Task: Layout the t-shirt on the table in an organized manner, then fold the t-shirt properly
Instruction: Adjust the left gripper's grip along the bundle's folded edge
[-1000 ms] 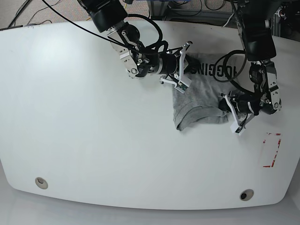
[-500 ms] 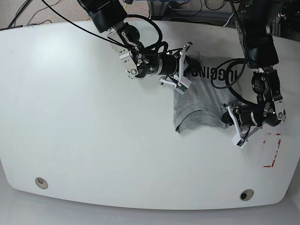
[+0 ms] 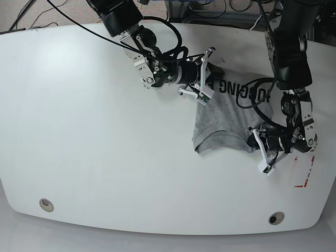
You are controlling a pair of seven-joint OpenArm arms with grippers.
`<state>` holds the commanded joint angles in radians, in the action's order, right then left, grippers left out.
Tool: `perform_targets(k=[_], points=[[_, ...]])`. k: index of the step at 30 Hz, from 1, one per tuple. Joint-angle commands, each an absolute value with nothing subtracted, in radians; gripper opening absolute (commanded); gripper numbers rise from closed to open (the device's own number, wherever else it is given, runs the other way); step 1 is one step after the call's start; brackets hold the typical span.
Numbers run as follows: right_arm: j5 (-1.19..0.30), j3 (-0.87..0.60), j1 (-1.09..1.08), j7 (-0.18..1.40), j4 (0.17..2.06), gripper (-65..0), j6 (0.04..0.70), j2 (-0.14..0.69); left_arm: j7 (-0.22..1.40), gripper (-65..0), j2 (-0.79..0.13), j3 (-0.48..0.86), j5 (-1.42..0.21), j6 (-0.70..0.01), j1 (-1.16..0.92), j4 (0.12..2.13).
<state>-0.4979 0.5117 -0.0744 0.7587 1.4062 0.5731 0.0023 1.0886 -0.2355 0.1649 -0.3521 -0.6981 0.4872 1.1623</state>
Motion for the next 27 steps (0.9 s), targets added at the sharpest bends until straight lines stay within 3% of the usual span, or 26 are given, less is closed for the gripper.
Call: perform_targets(k=[13, 27], points=[[-0.504, 0.542, -0.101, 0.762, 1.475, -64.2, 0.567, -0.021, 1.089, -60.3, -0.236, 0.165, -0.355, -0.698, 0.481, 1.165], [-0.492, 0.547, -0.196, 0.639, 1.234, -64.2, 0.57, -0.033, 1.09, -60.3, -0.237, 0.165, -0.355, -0.698, 0.458, 1.17]])
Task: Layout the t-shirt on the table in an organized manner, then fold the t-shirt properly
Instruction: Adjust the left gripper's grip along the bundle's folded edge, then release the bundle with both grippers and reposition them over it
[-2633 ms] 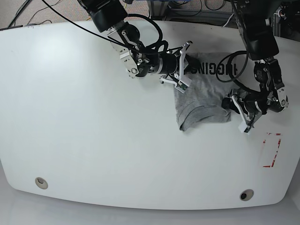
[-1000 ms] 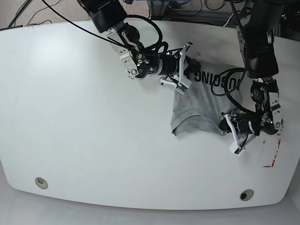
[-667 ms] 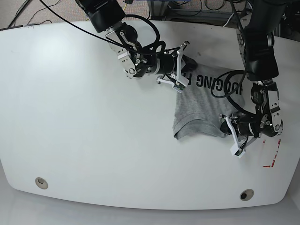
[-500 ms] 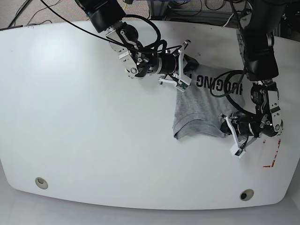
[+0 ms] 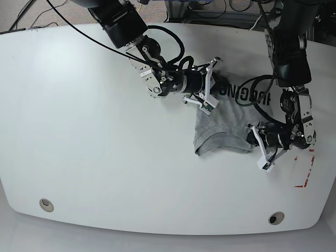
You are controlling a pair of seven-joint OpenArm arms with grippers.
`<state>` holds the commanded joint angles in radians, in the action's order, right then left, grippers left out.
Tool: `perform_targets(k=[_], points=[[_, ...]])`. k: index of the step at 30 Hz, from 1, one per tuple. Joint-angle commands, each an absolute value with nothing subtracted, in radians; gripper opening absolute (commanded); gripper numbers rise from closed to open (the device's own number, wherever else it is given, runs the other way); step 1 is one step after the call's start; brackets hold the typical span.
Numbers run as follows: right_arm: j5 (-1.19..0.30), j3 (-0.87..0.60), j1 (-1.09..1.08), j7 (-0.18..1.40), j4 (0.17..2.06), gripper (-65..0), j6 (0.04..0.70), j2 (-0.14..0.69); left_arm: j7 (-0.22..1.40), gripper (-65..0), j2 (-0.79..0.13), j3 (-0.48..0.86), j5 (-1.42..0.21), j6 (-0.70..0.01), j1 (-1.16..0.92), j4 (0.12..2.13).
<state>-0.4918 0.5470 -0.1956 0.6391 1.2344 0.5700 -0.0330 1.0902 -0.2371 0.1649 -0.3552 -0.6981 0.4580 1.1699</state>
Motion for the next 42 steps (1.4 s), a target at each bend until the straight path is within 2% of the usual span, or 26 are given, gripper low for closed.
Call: perform_targets(k=[4, 8, 15, 27, 34, 42], points=[[-0.467, 0.549, -0.196, 0.616, 1.23, -64.2, 0.564, -0.002, 1.09, -60.3, -0.237, 0.165, -0.357, -0.698, 0.458, 1.17], [-0.377, 0.544, -0.191, 0.61, 1.23, -64.2, 0.565, -0.001, 1.087, -60.3, -0.239, 0.165, -0.357, -0.698, 0.458, 1.17], [-0.302, 0.544, -0.166, 0.607, 1.231, -64.2, 0.572, -0.001, 1.086, -60.3, -0.237, 0.165, -0.354, -0.698, 0.476, 1.17], [-0.302, 0.547, -0.134, 0.601, 1.231, -64.2, 0.572, 0.002, 1.061, -60.3, -0.236, 0.165, -0.351, -0.698, 0.535, 1.135], [-0.302, 0.549, -0.122, 0.599, 1.231, -64.2, 0.572, 0.013, 0.977, -60.3, -0.236, 0.163, -0.351, -0.698, 0.55, 1.07], [-0.302, 0.549, -0.12, 0.599, 1.231, -64.2, 0.572, 0.031, 0.892, -60.3, -0.237, 0.048, -0.351, -0.698, 0.55, 1.064]])
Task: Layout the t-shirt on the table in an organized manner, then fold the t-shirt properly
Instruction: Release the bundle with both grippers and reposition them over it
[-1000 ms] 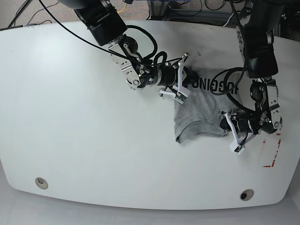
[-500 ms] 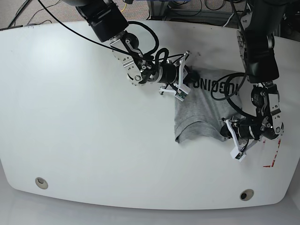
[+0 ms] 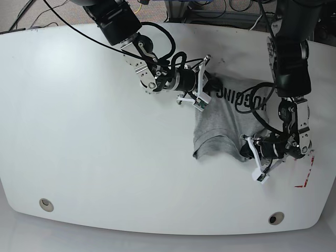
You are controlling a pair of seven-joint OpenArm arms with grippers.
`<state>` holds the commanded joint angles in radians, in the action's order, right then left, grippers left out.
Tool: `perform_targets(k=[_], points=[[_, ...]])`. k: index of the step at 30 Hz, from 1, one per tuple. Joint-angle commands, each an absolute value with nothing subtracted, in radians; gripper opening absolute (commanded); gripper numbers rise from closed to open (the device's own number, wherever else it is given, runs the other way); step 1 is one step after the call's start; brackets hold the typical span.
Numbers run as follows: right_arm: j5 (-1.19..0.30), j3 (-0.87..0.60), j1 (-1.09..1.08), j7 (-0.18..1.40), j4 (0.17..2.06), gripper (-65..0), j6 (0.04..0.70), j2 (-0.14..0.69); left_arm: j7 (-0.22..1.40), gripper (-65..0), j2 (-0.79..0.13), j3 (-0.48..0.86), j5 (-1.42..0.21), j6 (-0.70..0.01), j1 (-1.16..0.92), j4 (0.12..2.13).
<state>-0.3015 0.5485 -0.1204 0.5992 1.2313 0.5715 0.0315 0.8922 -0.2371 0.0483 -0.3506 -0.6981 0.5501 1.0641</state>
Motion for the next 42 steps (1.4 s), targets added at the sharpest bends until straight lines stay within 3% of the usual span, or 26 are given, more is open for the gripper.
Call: perform_targets(k=[13, 16, 18, 21, 26, 33, 42], points=[[-0.302, 0.549, -0.12, 0.599, 1.233, -64.2, 0.572, 0.035, 0.857, -58.9, -0.252, 0.041, -0.351, -0.698, 0.595, 1.064], [-0.302, 0.549, -0.12, 0.599, 1.234, -64.2, 0.572, 0.035, 0.857, -51.2, -0.274, 0.041, -0.351, -0.698, 0.598, 1.069], [-0.302, 0.549, -0.12, 0.599, 1.234, -64.2, 0.572, 0.035, 0.858, -42.6, -0.277, 0.042, -0.351, -0.698, 0.613, 1.069], [-0.302, 0.549, -0.12, 0.599, 1.234, -64.2, 0.572, 0.035, 0.863, -37.9, -0.292, 0.045, -0.354, -0.698, 0.621, 1.07], [-0.302, 0.549, -0.12, 0.599, 1.234, -64.2, 0.572, 0.035, 0.868, -37.2, -0.323, 0.045, -0.394, -0.698, 0.636, 1.093], [-0.305, 0.549, -0.12, 0.601, 1.241, -64.2, 0.572, 0.033, 1.056, -37.4, -0.357, 0.068, -0.532, -0.698, 0.638, 1.311], [-0.306, 0.542, -0.151, 0.727, 1.44, -64.2, 0.561, 0.028, 1.274, -37.5, -0.314, 0.206, -0.568, -0.698, 0.487, 1.653]])
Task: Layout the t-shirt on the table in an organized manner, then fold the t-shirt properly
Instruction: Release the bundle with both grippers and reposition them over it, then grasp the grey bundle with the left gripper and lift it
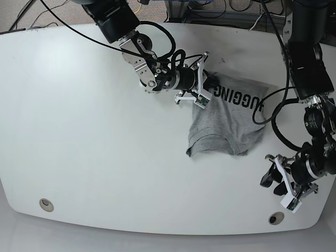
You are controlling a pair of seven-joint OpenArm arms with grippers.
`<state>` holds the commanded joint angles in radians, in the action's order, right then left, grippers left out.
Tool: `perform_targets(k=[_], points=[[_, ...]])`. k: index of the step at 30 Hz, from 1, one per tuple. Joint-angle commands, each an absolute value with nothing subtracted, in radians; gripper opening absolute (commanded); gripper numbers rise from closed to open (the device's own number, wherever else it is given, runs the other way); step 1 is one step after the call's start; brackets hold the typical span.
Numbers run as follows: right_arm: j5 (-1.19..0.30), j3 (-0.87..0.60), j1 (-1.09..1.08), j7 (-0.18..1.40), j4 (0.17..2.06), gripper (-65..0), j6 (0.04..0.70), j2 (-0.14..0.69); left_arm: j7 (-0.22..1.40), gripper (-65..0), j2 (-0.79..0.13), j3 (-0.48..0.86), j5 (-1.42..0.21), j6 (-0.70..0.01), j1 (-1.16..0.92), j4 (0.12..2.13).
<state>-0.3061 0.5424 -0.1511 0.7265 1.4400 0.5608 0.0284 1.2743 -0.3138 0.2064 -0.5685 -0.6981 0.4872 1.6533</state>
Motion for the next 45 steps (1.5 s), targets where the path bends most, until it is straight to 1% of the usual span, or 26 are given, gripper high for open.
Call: perform_targets(k=[3, 6, 9, 14, 19, 20, 21, 23, 25, 28, 30, 34, 37, 38, 41, 42, 44, 45], points=[[-0.308, 0.542, -0.165, 0.769, 1.512, -64.2, 0.553, 0.028, 1.282, -37.5, -0.311, 0.223, -0.568, -0.698, 0.4, 1.719], [-0.309, 0.542, -0.203, 0.808, 1.557, -64.2, 0.507, 0.025, 1.277, -37.5, -0.309, 0.228, -0.568, -0.698, 0.315, 1.745], [-0.311, 0.542, -0.236, 0.831, 1.57, -64.2, 0.487, 0.021, 1.257, -37.5, -0.308, 0.228, -0.57, -0.698, 0.249, 1.747], [-0.308, 0.542, -0.277, 0.84, 1.569, -64.2, 0.487, 0.022, 1.122, -37.5, -0.306, 0.222, -0.568, -0.698, 0.122, 1.732], [-0.303, 0.541, -0.283, 0.84, 1.558, -64.2, 0.489, 0.03, 0.989, -37.5, -0.306, 0.22, -0.567, -0.698, 0.067, 1.632], [-0.305, 0.541, -0.283, 0.84, 1.56, -64.2, 0.489, 0.044, 0.957, -37.5, -0.308, 0.22, -0.567, -0.698, 0.064, 1.598], [-0.312, 0.541, -0.283, 0.84, 1.567, -64.2, 0.489, 0.062, 0.911, -37.5, -0.308, 0.22, -0.553, -0.698, 0.064, 1.54], [-0.312, 0.541, -0.278, 0.842, 1.59, -64.2, 0.489, 0.074, 0.872, -37.5, -0.308, 0.213, -0.521, -0.698, 0.065, 1.48], [-0.312, 0.541, -0.269, 0.845, 1.627, -64.2, 0.487, 0.093, 0.805, -37.5, -0.308, 0.182, -0.466, -0.698, 0.067, 1.399], [-0.312, 0.539, -0.257, 0.872, 1.672, -64.2, 0.486, 0.117, 0.746, -37.5, -0.308, 0.159, -0.414, -0.698, 0.07, 1.353], [-0.312, 0.529, -0.254, 0.888, 1.699, -64.2, 0.486, 0.125, 0.742, -37.5, -0.308, 0.157, -0.404, -0.698, 0.07, 1.351], [-0.312, 0.456, -0.214, 0.923, 1.781, -64.2, 0.489, 0.124, 0.75, -37.6, -0.309, 0.156, -0.427, -0.698, 0.068, 1.419], [-0.312, 0.426, -0.206, 0.932, 1.807, -64.2, 0.489, 0.134, 0.823, -37.6, -0.312, 0.156, -0.452, -0.698, 0.07, 1.529], [-0.312, 0.415, -0.205, 0.932, 1.81, -64.2, 0.489, 0.151, 0.869, -37.6, -0.312, 0.156, -0.461, -0.698, 0.073, 1.595], [-0.312, 0.395, -0.193, 0.929, 1.828, -64.2, 0.49, 0.174, 0.917, -37.6, -0.308, 0.156, -0.461, -0.698, 0.093, 1.718], [-0.312, 0.384, -0.189, 0.929, 1.839, -64.2, 0.49, 0.176, 0.929, -37.6, -0.303, 0.156, -0.46, -0.698, 0.102, 1.77], [-0.312, 0.369, -0.188, 0.929, 1.848, -64.2, 0.49, 0.177, 0.941, -37.6, -0.282, 0.156, -0.458, -0.698, 0.113, 1.808], [-0.309, 0.355, -0.186, 0.929, 1.851, -64.2, 0.49, 0.177, 0.946, -37.6, -0.252, 0.156, -0.458, -0.698, 0.122, 1.83]])
